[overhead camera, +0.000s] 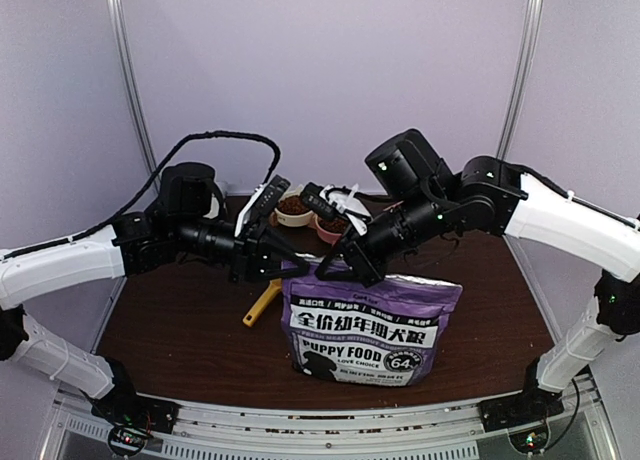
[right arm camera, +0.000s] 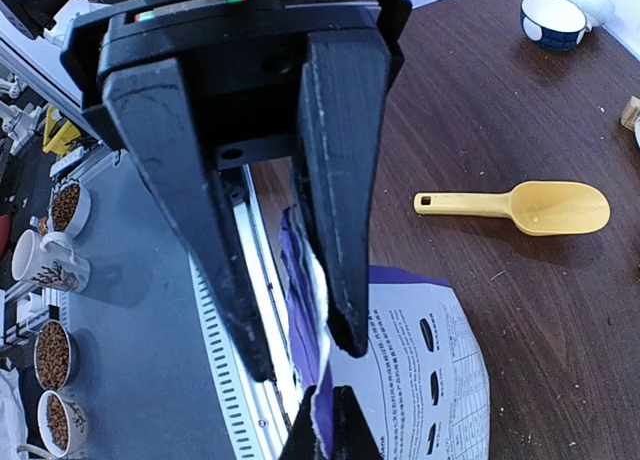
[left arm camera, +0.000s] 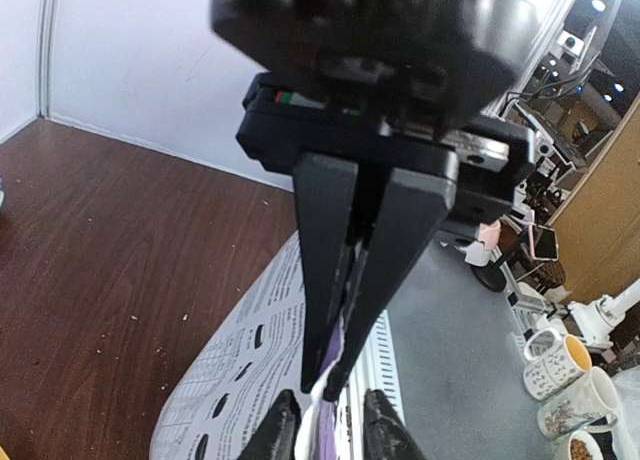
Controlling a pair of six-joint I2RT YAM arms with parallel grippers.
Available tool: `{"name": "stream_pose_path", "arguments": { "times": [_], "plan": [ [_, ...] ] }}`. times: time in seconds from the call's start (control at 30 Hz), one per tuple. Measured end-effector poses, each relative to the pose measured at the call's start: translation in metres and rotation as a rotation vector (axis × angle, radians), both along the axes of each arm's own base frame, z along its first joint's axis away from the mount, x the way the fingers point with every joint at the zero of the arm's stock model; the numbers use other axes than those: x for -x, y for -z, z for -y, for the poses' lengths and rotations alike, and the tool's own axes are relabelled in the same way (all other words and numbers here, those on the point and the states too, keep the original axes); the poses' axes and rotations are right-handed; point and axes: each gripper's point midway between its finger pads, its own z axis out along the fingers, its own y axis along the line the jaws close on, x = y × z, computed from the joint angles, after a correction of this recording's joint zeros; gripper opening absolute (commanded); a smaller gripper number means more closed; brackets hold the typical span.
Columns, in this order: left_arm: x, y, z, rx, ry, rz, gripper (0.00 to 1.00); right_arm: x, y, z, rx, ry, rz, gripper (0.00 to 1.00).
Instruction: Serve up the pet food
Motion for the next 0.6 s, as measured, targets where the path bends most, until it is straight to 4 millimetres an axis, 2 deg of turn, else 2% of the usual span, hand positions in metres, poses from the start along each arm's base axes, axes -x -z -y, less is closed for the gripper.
{"name": "stream_pose_path", "arguments": {
  "times": [0.03, 0.1, 0.27, 0.37, 0.43, 0.5, 0.57, 0.6],
  "plan": [
    [0.0, -0.001, 0.0, 0.004, 0.003, 0.003, 0.23, 0.0, 0.0, -0.001, -0.002, -0.001, 0.001, 0.0],
    [0.0, -0.001, 0.001, 0.009, 0.008, 0.003, 0.02, -0.001, 0.0, -0.002, -0.007, -0.001, 0.004, 0.0],
    [-0.001, 0.002, 0.003, 0.006, 0.013, -0.002, 0.0, -0.001, 0.001, -0.002, -0.002, 0.0, 0.004, 0.23],
    [-0.001, 0.002, 0.003, 0.006, 0.013, 0.001, 0.0, -0.002, 0.002, 0.001, 0.009, 0.007, 0.006, 0.27],
    [-0.001, 0.002, 0.003, 0.007, 0.012, 0.001, 0.0, -0.002, 0.004, 0.005, 0.021, 0.016, 0.009, 0.25],
    [-0.001, 0.002, 0.004, 0.007, 0.013, 0.001, 0.0, -0.002, 0.006, 0.012, 0.031, 0.027, 0.011, 0.2],
    [-0.001, 0.001, 0.004, 0.008, 0.013, 0.003, 0.0, 0.001, 0.005, 0.02, 0.037, 0.033, 0.016, 0.03],
    [-0.001, 0.001, 0.004, 0.01, 0.011, 0.005, 0.13, 0.003, 0.005, 0.024, 0.042, 0.034, 0.013, 0.0]
  ]
}}
